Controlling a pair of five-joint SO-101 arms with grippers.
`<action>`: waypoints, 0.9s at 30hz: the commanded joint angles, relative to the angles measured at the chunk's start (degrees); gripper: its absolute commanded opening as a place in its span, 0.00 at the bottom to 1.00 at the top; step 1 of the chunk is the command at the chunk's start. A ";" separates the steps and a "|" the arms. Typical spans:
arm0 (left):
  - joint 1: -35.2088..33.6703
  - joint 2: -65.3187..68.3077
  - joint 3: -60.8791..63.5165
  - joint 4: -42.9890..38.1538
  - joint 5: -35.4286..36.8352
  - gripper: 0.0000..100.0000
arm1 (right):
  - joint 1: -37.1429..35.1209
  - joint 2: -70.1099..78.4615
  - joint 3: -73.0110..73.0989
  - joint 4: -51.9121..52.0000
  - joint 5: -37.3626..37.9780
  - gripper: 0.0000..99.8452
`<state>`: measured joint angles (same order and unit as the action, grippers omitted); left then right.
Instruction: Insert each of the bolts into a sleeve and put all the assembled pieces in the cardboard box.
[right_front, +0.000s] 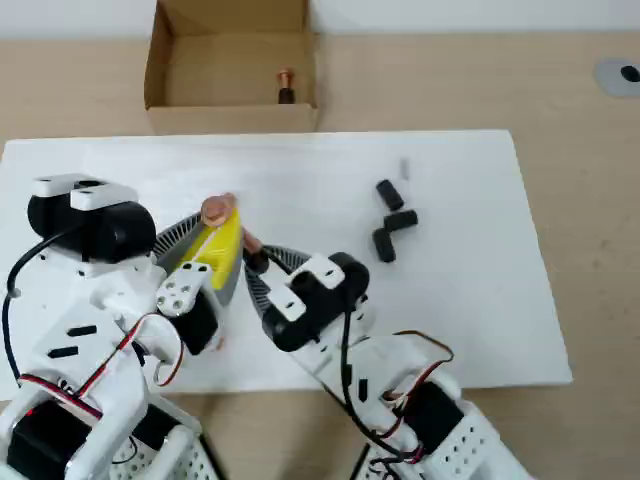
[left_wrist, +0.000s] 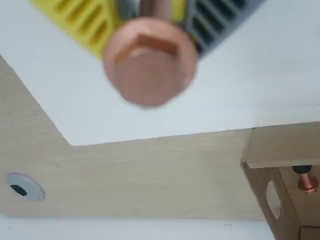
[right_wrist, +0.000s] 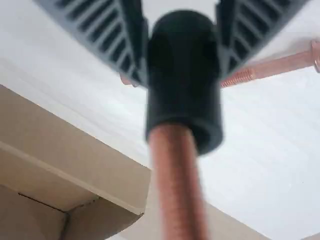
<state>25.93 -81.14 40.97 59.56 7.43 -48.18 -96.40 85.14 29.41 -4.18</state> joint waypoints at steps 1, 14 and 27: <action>1.49 0.22 -1.41 0.18 -1.05 0.02 | 0.31 -1.36 -0.75 -1.67 -0.44 0.01; 1.32 0.31 -1.05 4.31 -2.99 0.02 | 0.31 -1.36 -0.66 -1.67 -0.44 0.01; -2.46 0.22 -1.23 4.04 -5.36 0.02 | 0.31 -1.36 -0.66 -1.67 -0.53 0.01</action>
<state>25.41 -80.53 41.32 63.78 2.51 -48.53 -96.57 85.14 29.32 -4.09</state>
